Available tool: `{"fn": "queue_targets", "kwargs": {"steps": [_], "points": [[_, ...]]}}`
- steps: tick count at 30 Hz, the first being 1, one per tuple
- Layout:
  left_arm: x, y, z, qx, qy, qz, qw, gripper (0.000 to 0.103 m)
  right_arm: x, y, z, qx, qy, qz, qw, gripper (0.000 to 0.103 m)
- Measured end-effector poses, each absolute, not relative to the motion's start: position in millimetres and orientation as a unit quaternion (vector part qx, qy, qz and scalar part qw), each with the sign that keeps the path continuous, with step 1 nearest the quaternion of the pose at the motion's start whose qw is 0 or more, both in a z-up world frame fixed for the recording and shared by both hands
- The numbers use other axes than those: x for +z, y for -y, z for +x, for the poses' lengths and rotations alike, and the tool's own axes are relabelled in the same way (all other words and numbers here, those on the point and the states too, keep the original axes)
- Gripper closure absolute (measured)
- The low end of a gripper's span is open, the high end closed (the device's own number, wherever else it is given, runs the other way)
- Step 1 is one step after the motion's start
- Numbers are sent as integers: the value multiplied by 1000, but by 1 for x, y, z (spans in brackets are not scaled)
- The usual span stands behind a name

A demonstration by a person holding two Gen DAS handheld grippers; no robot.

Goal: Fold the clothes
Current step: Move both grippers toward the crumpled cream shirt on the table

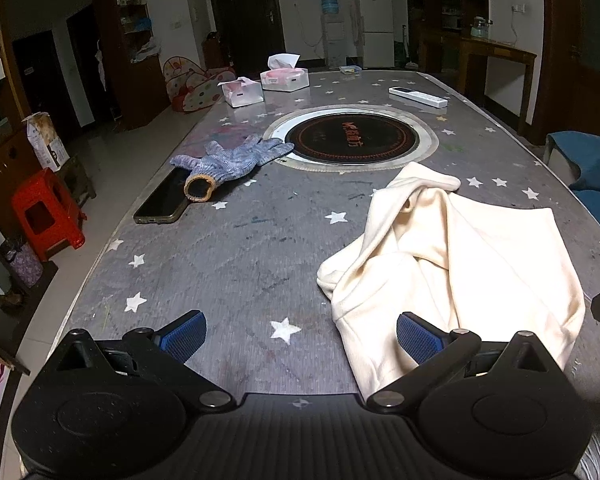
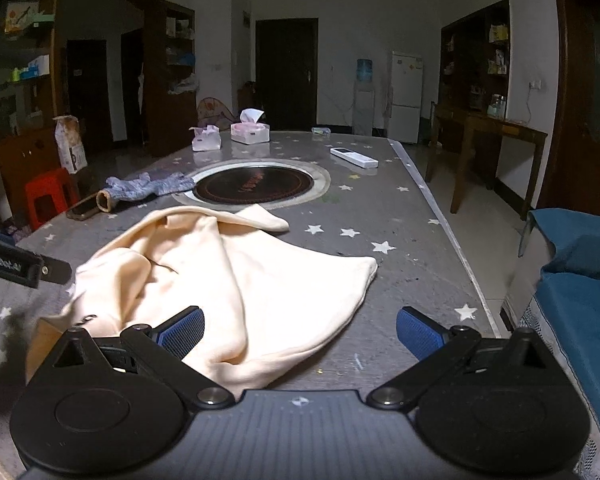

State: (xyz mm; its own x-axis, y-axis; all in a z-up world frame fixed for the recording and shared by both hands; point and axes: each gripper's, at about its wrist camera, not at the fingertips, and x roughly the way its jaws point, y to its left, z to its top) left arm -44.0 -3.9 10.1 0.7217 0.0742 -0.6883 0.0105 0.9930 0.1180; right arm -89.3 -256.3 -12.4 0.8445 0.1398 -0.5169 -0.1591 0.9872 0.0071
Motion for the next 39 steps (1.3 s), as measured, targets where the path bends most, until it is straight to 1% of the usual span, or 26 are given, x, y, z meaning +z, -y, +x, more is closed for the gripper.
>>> {"fn": "queue_targets", "kwargs": {"steps": [6,22,39], "points": [[11,1,-52,16,-370,56,927,0,-6,251,-97,86,-271,-3,959,0],[16,-7,-69,11,-361,50,931,0,4,233,-114,104,-266,-14,958,0],[9,-7,-63,4,-371,42,928,0,2,218,-105,116,-282,-29,952,0]]}}
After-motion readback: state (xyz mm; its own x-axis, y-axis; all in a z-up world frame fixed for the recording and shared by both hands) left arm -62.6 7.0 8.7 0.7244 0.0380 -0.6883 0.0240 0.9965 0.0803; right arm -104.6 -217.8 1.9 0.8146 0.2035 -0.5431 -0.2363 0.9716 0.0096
